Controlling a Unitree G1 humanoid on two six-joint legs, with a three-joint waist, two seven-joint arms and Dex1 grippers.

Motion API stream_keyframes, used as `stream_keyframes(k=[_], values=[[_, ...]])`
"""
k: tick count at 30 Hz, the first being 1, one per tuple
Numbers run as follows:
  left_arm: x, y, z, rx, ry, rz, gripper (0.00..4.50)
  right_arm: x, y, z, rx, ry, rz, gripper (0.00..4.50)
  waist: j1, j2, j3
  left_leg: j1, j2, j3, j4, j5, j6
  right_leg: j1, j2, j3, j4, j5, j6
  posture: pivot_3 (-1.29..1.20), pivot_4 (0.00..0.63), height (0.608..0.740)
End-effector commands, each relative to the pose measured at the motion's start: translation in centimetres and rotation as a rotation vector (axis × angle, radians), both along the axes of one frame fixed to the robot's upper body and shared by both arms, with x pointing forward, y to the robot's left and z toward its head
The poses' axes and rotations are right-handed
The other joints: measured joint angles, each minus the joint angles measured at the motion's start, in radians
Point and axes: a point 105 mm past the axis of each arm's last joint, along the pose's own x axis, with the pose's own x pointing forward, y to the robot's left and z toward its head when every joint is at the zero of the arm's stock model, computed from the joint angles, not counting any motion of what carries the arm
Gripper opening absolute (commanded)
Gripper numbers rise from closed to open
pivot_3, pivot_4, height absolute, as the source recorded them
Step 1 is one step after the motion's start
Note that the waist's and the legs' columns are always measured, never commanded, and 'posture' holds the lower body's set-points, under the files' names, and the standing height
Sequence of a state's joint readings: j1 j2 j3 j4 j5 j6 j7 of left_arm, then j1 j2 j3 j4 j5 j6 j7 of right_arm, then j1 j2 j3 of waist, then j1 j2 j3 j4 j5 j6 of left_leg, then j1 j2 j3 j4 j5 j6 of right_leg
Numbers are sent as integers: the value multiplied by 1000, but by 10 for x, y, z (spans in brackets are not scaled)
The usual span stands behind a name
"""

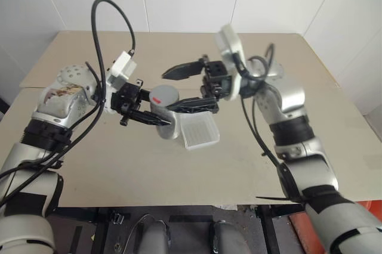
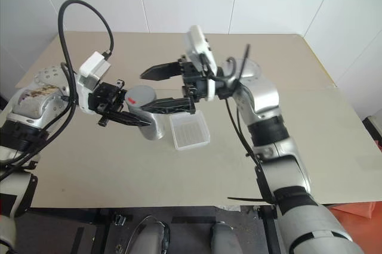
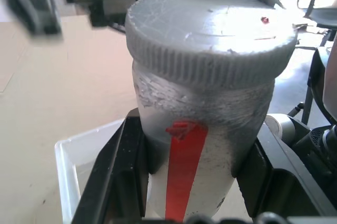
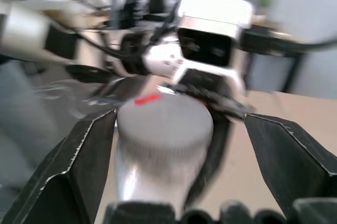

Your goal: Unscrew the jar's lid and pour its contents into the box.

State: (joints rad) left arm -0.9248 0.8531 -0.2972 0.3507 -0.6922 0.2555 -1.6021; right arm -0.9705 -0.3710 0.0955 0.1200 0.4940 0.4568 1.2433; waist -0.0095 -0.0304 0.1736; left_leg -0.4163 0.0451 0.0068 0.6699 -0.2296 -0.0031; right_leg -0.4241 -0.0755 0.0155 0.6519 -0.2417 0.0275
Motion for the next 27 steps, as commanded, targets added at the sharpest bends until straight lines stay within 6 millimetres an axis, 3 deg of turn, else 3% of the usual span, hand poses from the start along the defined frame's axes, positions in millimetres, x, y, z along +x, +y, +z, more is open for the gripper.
stream_keyframes(k=[1, 5, 10, 17, 22, 27], values=[[9, 10, 5, -40, -18, 117, 1870, -15, -9, 19, 48, -90, -121, 4455, -2, 0, 0, 0, 0, 0, 0, 0, 0, 0, 0, 0, 1, 0, 0, 0, 150, 740], [17, 6, 5, -98, -23, 195, 1870, -18, 7, 22, 53, -67, -257, 4455, -14, 0, 0, 1, 1, 0, 0, 0, 0, -1, 1, 1, 4, 0, 0, 0, 150, 740], [16, 0, -1, -92, -23, 190, 1870, -24, 37, 26, 55, -55, -278, 4455, -16, 0, 0, 1, 1, 0, 0, 0, 0, -1, 2, 1, 5, 0, 0, 0, 150, 740], [14, 1, 2, -90, -30, 188, 1870, 0, 59, 14, -7, -52, -381, 4455, -10, 0, 0, 1, 0, 0, 0, 0, 0, -1, 1, 1, 4, 0, 0, 0, 150, 740], [12, 1, 3, -89, -38, 180, 1870, 15, 59, 6, -29, -28, -426, 4455, -9, 0, 0, 1, 0, 0, 0, 0, 0, -1, 1, 1, 4, 0, 0, 0, 150, 740], [11, 3, 3, -86, -39, 183, 1870, 21, 42, 11, 4, -20, -454, 4455, -9, 0, 0, 1, 0, 0, 0, 0, 0, -1, 1, 1, 4, 0, 0, 0, 150, 740]])
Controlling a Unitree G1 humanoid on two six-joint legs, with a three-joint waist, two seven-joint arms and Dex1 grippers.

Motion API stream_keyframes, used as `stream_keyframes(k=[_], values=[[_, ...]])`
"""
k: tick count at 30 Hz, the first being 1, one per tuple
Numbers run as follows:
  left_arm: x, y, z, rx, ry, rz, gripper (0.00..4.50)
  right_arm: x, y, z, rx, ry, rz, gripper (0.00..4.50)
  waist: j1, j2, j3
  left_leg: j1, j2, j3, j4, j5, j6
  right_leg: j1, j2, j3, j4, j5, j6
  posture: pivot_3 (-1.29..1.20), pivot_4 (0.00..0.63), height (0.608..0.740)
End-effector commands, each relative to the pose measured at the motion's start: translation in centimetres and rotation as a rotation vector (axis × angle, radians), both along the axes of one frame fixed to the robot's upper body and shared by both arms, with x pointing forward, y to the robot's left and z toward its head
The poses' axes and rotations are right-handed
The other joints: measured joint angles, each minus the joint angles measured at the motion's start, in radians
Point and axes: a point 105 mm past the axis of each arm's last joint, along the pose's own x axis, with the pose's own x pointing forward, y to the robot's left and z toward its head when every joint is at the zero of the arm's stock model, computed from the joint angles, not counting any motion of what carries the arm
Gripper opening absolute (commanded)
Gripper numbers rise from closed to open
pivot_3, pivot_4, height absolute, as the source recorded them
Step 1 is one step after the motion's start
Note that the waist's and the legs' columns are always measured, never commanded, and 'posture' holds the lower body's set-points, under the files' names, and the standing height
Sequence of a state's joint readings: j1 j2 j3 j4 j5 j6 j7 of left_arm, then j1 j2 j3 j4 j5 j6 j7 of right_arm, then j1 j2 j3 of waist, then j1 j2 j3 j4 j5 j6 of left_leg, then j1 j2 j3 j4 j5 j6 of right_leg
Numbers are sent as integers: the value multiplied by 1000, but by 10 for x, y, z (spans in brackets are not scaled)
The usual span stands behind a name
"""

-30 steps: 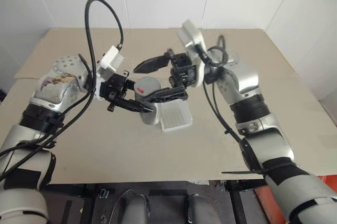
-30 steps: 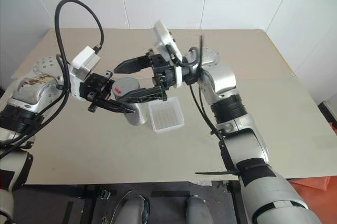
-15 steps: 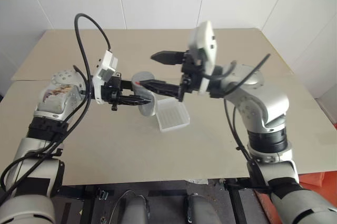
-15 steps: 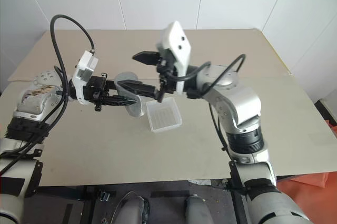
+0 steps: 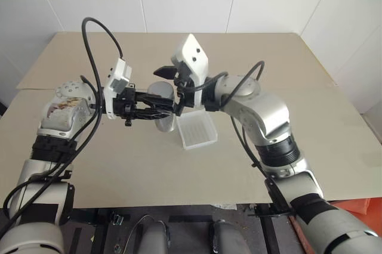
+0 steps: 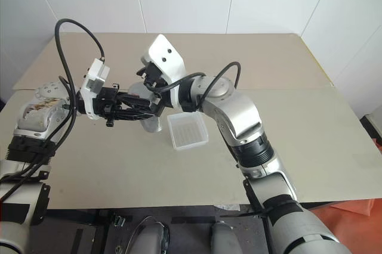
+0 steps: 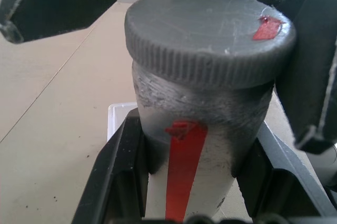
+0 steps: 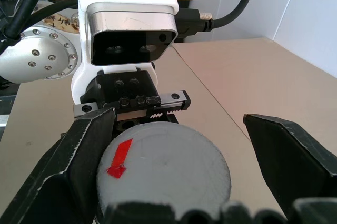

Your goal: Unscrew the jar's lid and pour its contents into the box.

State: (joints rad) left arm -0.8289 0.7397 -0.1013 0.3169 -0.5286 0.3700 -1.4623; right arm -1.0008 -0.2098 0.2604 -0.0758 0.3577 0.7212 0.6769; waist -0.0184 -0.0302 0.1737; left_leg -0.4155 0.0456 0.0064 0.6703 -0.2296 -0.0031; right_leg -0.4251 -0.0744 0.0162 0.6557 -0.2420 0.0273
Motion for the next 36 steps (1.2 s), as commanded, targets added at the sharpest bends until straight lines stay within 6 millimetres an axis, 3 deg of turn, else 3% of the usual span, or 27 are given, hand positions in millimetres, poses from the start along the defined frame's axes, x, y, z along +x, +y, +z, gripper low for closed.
stream_keyframes(k=[1, 10, 19, 27, 30, 36], values=[[-9, 0, 14, -5, -70, -44, 1870, 11, -27, 19, 57, -53, -79, 4455, 0, 0, 0, 0, 0, 0, 0, 0, 0, 0, 0, 0, 0, 0, 0, 0, 150, 740], [-12, 8, 12, 9, -68, -32, 1870, 12, -68, 13, 35, -78, -114, 4455, 1, 0, 0, 0, 0, 0, 0, 0, 0, 0, 0, 0, 0, 0, 0, 0, 150, 740], [-13, 13, 12, 17, -68, -24, 1870, 3, -91, 15, 37, -105, -108, 4455, -1, 0, 0, 0, 0, 0, 0, 0, 0, 0, 0, 0, -1, 0, 0, 0, 150, 740], [-7, 11, 12, 15, -70, -15, 1870, -34, -54, 25, 66, -130, 96, 4455, -2, 0, 0, 0, 0, 0, 0, 0, 0, 0, 0, 0, 0, 0, 0, 0, 150, 740], [-6, 7, 11, 12, -72, -24, 1870, -30, -28, 28, 68, -151, 97, 4455, -3, 0, 0, 0, 0, 0, 0, 0, 0, 0, 0, 0, 0, 0, 0, 0, 150, 740], [-5, 4, 12, 7, -75, -31, 1870, -20, -3, 28, 46, -153, 84, 4455, 3, 0, 0, 0, 0, 0, 0, 0, 0, 0, 0, 0, 0, 0, 0, 0, 150, 740]])
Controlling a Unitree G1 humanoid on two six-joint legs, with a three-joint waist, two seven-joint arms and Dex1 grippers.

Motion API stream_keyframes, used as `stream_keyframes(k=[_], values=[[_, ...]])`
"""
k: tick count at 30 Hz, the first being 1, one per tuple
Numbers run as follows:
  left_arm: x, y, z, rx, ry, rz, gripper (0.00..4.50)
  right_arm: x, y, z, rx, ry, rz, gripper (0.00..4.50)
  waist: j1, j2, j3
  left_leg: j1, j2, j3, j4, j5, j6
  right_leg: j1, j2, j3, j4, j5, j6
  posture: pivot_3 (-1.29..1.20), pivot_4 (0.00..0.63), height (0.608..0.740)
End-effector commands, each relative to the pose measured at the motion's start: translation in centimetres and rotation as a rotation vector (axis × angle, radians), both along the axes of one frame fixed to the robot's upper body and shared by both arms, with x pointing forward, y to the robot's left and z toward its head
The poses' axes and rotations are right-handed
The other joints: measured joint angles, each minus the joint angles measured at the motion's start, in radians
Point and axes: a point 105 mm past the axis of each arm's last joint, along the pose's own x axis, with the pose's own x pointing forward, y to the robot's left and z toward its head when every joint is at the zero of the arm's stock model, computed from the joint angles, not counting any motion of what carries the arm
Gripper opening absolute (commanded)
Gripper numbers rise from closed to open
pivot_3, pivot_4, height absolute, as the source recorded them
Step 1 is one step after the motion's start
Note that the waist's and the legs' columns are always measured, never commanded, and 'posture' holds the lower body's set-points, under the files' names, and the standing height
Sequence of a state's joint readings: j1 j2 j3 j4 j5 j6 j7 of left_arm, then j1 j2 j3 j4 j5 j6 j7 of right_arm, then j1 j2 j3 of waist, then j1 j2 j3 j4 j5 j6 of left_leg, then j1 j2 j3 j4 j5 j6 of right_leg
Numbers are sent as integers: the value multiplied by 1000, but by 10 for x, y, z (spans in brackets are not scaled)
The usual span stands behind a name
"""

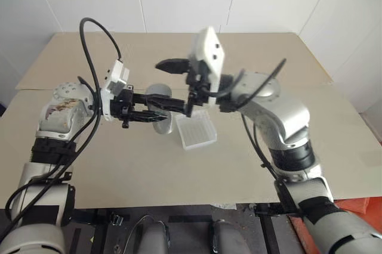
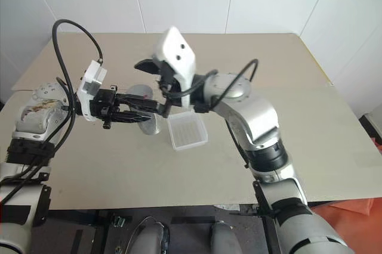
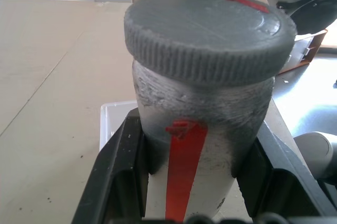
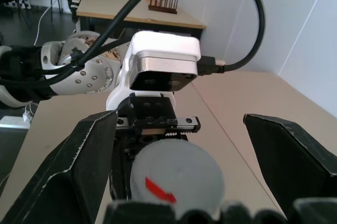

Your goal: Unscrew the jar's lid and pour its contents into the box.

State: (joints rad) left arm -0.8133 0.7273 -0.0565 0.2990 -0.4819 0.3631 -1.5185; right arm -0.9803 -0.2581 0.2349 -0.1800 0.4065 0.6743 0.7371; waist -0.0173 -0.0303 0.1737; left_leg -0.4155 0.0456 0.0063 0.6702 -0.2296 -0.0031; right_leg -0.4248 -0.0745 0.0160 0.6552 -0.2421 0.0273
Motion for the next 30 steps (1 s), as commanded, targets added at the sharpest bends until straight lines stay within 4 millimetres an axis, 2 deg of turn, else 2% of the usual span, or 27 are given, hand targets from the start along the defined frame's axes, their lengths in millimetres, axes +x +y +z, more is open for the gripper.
stream_keyframes(k=[1, 7, 12, 30], values=[[0, 1, 12, -11, -55, -4, 1870, 3, 8, 10, 8, -51, -14, 4455, 2, 0, 0, 0, 0, 0, 0, 0, 0, 0, 0, 0, 0, 0, 0, 0, 150, 740], [-2, 4, 13, -11, -58, 2, 1870, 15, 11, 5, -14, -36, -50, 4455, 0, 0, 0, 0, 0, 0, 0, 0, 0, 0, 0, 0, 0, 0, 0, 0, 150, 740], [-2, 5, 14, -11, -59, 8, 1870, 20, 5, 4, -16, -23, -75, 4455, 0, 0, 0, 0, 0, 0, 0, 0, 0, 0, 0, 0, 0, 0, 0, 0, 150, 740], [-3, 9, 13, -6, -55, 18, 1870, 33, -59, -5, -49, -18, -230, 4455, 0, 0, 0, 0, 0, 0, 0, 0, 0, 0, 0, 0, 0, 0, 0, 0, 150, 740]])
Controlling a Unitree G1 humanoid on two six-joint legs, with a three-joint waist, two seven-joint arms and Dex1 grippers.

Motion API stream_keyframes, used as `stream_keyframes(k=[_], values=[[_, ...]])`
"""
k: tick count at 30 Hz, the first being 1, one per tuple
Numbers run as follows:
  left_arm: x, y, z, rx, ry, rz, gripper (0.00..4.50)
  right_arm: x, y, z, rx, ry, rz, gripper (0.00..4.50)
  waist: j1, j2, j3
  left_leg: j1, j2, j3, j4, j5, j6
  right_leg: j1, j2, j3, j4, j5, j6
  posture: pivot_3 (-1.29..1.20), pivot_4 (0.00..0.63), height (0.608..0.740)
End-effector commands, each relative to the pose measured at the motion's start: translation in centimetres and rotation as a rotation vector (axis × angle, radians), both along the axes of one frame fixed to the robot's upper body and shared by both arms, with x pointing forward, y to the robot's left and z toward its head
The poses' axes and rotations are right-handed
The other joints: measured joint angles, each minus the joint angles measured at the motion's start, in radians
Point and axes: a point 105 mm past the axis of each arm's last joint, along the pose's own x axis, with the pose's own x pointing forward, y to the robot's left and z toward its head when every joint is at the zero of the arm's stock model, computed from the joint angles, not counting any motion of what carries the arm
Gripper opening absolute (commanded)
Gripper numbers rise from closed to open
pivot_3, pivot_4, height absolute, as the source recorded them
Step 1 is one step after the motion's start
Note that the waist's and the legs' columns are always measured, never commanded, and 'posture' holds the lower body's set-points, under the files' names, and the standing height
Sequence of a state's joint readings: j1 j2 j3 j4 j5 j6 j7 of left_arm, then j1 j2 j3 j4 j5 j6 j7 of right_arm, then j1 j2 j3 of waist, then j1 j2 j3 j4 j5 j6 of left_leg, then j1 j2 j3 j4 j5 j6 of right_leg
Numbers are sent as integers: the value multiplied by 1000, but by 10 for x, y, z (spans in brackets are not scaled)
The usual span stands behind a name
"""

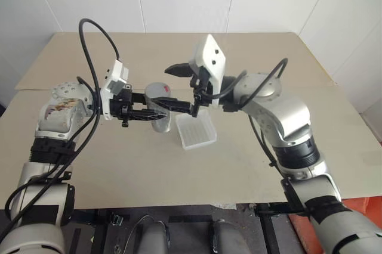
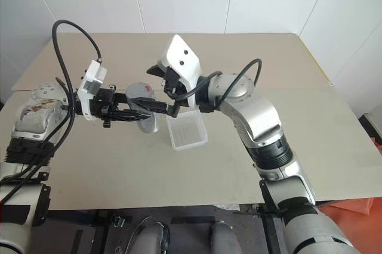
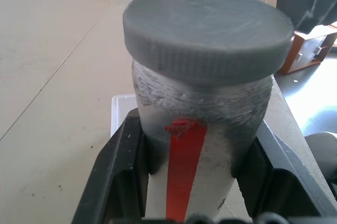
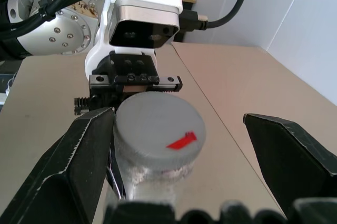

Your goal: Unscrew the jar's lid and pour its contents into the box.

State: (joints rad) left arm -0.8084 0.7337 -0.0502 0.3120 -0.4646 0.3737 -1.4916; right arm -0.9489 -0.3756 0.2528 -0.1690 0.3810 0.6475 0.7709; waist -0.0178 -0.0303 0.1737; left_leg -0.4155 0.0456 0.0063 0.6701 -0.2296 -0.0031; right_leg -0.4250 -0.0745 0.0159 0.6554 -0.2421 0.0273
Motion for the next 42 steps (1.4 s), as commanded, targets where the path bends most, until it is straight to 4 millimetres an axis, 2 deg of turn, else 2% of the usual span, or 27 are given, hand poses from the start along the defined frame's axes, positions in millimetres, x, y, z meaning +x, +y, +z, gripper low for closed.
stream_keyframes(k=[1, 7, 11, 15, 19, 26, 31, 36, 42], values=[[-8, 5, 16, -11, -68, -33, 1870, 19, -38, 10, 47, -14, -162, 4455, 1, 0, 0, 0, 0, 0, 0, 0, 0, 0, 0, 0, 0, 0, 0, 0, 150, 740], [-9, 8, 16, -7, -67, -25, 1870, 17, -55, 13, 67, -24, -203, 4455, 1, 0, 0, 0, 0, 0, 0, 0, 0, 0, 0, 0, 0, 0, 0, 0, 150, 740], [-9, 9, 15, -5, -65, -21, 1870, 7, -56, 16, 77, -34, -172, 4455, -2, 0, 0, 0, 0, 0, 0, 0, 0, 0, 0, 0, 0, 0, 0, 0, 150, 740], [-7, 6, 14, -6, -64, -24, 1870, -15, -36, 24, 101, -38, -50, 4455, -3, 0, 0, 0, 0, 0, 0, 0, 0, 0, 0, 0, 0, 0, 0, 0, 150, 740], [-6, 2, 14, -10, -66, -30, 1870, -30, -7, 24, 115, -38, 37, 4455, -3, 0, 0, 0, 0, 0, 0, 0, 0, 0, 0, 0, 0, 0, 0, 0, 150, 740], [-8, 2, 14, -10, -67, -34, 1870, -21, 28, 21, 107, -27, 27, 4455, 0, 0, 0, 0, 0, 0, 0, 0, 0, 0, 0, 0, 0, 0, 0, 0, 150, 740], [-9, 4, 14, -11, -67, -29, 1870, -8, 36, 16, 84, -25, -10, 4455, 1, 0, 0, 0, 0, 0, 0, 0, 0, 0, 0, 0, 0, 0, 0, 0, 150, 740], [-10, 5, 14, -11, -68, -21, 1870, 2, 31, 15, 91, -1, -43, 4455, 0, 0, 0, 0, 0, 0, 0, 0, 0, 0, 0, 0, 0, 0, 0, 0, 150, 740], [-10, 7, 14, -11, -71, -14, 1870, 7, 6, 16, 97, -4, -82, 4455, 1, 0, 0, 0, 0, 0, 0, 0, 0, 0, 0, 0, 0, 0, 0, 0, 150, 740]])
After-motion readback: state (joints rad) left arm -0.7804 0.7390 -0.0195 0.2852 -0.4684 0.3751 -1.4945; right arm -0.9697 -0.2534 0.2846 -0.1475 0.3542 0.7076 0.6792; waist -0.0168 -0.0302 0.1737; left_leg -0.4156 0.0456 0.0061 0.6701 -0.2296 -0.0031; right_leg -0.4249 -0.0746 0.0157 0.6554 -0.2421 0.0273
